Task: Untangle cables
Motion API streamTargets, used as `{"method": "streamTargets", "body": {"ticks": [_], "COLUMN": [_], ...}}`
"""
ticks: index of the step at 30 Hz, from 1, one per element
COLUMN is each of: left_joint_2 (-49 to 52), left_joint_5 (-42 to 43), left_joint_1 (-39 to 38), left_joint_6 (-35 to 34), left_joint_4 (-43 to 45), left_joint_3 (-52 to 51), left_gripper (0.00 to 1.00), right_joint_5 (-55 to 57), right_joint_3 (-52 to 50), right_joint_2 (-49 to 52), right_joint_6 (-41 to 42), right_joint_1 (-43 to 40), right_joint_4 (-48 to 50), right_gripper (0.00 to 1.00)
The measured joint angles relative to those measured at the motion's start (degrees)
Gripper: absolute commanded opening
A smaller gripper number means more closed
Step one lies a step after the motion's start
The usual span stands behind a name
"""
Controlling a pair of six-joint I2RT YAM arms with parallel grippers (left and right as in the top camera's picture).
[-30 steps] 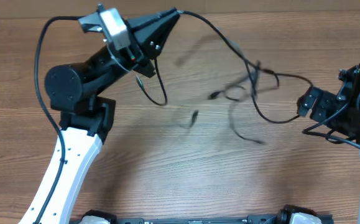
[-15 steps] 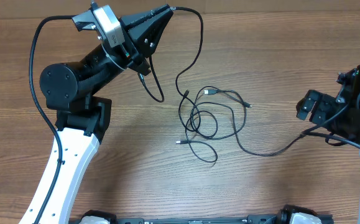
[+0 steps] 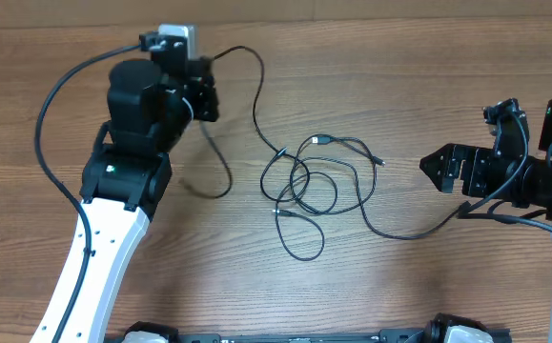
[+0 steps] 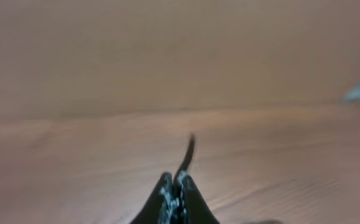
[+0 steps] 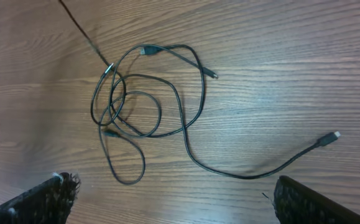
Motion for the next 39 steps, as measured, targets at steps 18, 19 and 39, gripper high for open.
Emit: {"method": "streamTargets", "body": {"ticks": [18,19,39], "left_joint_2": [0.7,0.7,2.6], "left_joint_5": [-20.0,-17.8,1.6], "left_joint_1": [0.0,0.0,0.0], "left_joint_6": [2.1,2.1,2.1], "left_joint_4": [-20.0,-22.1,-33.1], "left_joint_3": [0.0,0.0,0.0], "left_gripper": [1.0,1.0,1.0], "right_joint_5": [-4.6,-6.9,-0.8], "right_joint_3": [0.0,0.0,0.0], "right_joint_2": [3.9,5.1,30.4], "right_joint_6": [-0.2,-0.2,3.7], "right_joint_1": [0.0,0.0,18.7], "right_joint_4": [1.1,2.1,14.2], "right_gripper": [1.0,1.0,0.9]}}
